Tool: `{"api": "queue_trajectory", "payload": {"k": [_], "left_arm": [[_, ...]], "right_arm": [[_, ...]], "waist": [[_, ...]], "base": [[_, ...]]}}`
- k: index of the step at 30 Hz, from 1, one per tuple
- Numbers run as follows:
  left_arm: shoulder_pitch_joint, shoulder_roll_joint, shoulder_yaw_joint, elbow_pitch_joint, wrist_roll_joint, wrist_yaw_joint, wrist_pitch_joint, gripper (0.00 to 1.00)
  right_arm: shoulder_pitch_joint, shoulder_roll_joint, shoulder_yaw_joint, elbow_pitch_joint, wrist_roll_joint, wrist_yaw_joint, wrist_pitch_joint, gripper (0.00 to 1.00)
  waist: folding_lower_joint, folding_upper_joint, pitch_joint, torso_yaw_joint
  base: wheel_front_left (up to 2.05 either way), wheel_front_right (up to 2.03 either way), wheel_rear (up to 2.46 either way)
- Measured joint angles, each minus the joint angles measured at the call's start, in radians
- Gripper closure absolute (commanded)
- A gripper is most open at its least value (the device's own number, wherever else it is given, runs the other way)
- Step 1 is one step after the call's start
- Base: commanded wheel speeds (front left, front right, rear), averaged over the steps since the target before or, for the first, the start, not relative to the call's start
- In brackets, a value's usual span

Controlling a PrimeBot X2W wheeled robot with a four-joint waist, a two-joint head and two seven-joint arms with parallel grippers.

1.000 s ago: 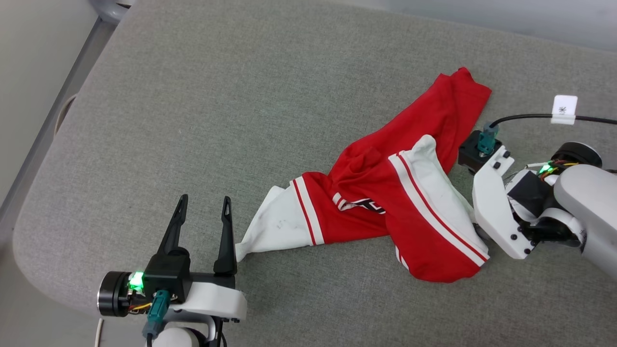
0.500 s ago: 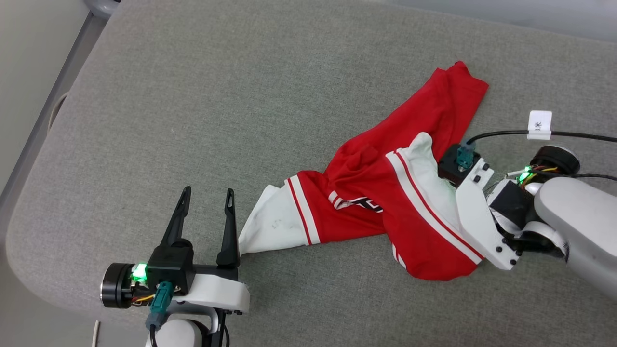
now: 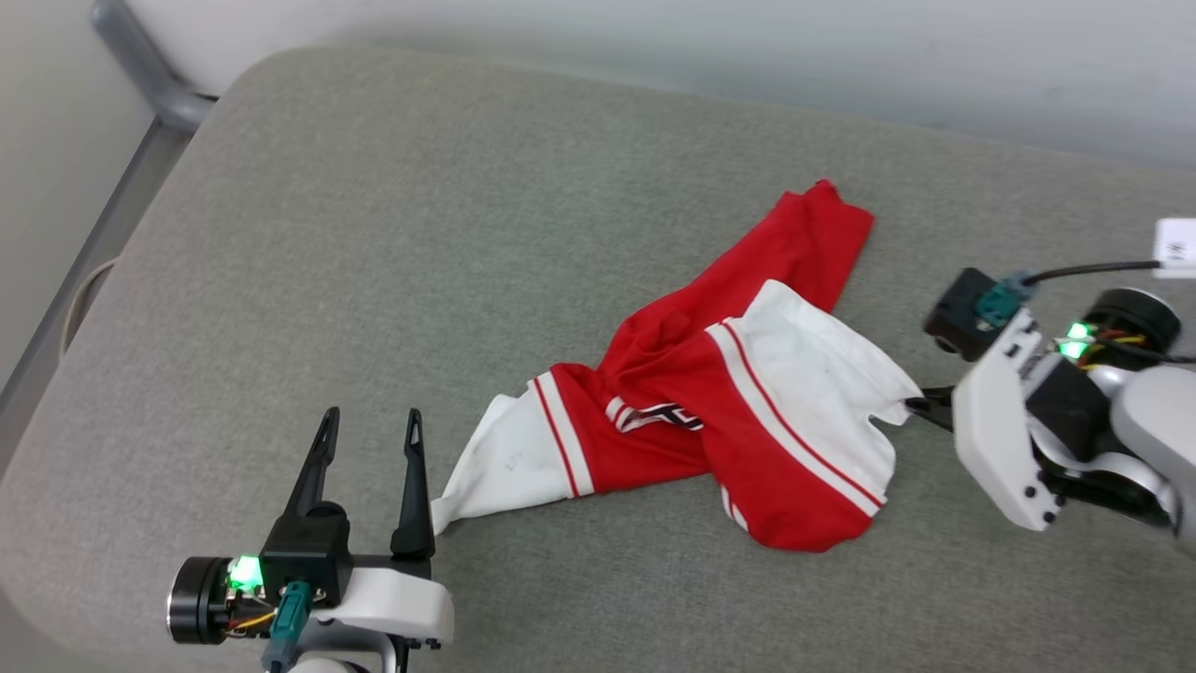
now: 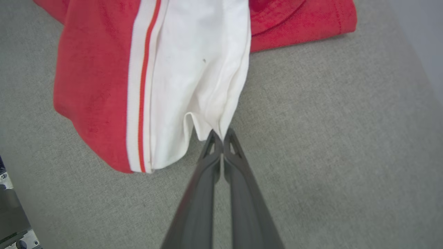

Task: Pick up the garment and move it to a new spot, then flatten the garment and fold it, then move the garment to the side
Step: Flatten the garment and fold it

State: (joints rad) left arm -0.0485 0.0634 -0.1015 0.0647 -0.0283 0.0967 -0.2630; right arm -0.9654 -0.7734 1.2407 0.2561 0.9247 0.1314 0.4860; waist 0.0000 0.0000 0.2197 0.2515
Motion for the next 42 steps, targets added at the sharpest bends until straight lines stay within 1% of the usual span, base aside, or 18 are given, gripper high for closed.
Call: {"api": "queue_trajectory", "payload": {"k": [4,10,16,20,24,27,31,34,36,37,38,42], "left_arm": [[0.021,0.005,0.007,-0.004,0.007,0.001,0.000,0.00],[0.041,0.016,0.012,-0.012,0.008,-0.002,0.000,0.00],[0.049,0.018,0.012,-0.013,0.015,-0.006,0.000,0.00],[0.069,0.020,0.012,-0.012,0.015,-0.006,0.000,0.00],[0.075,0.022,0.012,-0.012,0.015,-0.006,0.000,0.00],[0.082,0.024,0.012,-0.010,0.017,-0.006,0.000,0.00],[0.085,0.028,0.012,-0.011,0.016,-0.009,0.000,0.00],[0.085,0.029,0.010,-0.009,0.016,-0.008,0.000,0.00],[0.085,0.028,0.010,-0.007,0.016,-0.008,0.000,0.00],[0.085,0.029,0.010,-0.006,0.016,-0.008,0.000,0.00],[0.086,0.028,0.010,-0.005,0.016,-0.007,0.000,0.00],[0.096,0.029,0.011,-0.002,0.016,-0.006,0.000,0.00]], "right_arm": [[0.057,-0.061,-0.042,-0.030,0.027,0.000,-0.052,1.00],[0.156,-0.125,-0.155,-0.024,0.068,0.000,-0.121,1.00],[0.308,-0.183,-0.278,0.033,0.124,0.000,-0.180,1.00],[0.449,-0.220,-0.361,0.078,0.178,0.000,-0.216,1.00],[0.594,-0.248,-0.433,0.149,0.230,0.000,-0.247,1.00],[0.697,-0.258,-0.477,0.207,0.281,0.000,-0.256,1.00],[0.803,-0.261,-0.511,0.282,0.316,0.000,-0.255,1.00],[0.857,-0.240,-0.529,0.329,0.342,0.000,-0.247,1.00],[0.867,-0.222,-0.539,0.347,0.334,0.000,-0.256,1.00],[0.869,-0.209,-0.549,0.356,0.331,0.000,-0.269,0.68],[0.869,-0.193,-0.560,0.360,0.331,0.000,-0.286,0.00],[0.862,-0.163,-0.607,0.340,0.273,0.000,-0.393,0.00]], "waist": [[0.0000,0.0000,-0.027,-0.030],[0.0000,0.0000,-0.056,-0.066],[0.0000,0.0000,-0.076,-0.092],[0.0000,0.0000,-0.091,-0.108],[0.0000,0.0000,-0.104,-0.118],[0.0000,0.0000,-0.112,-0.123],[0.0000,0.0000,-0.117,-0.127],[-0.0001,0.0000,-0.120,-0.129],[-0.0001,0.0000,-0.123,-0.130],[0.0000,0.0000,-0.125,-0.131],[0.0000,0.0000,-0.127,-0.133],[0.0000,0.0001,-0.145,-0.139]], "base": [[0.00,0.00,0.00],[0.00,0.00,0.00],[0.00,0.00,0.00],[0.00,0.00,0.00],[0.00,0.00,0.00],[0.00,0.00,0.00],[0.00,0.00,0.00],[0.00,0.00,0.00],[0.00,0.00,0.00],[0.00,0.00,0.00],[0.00,0.00,0.00],[0.00,0.00,0.00]]}}
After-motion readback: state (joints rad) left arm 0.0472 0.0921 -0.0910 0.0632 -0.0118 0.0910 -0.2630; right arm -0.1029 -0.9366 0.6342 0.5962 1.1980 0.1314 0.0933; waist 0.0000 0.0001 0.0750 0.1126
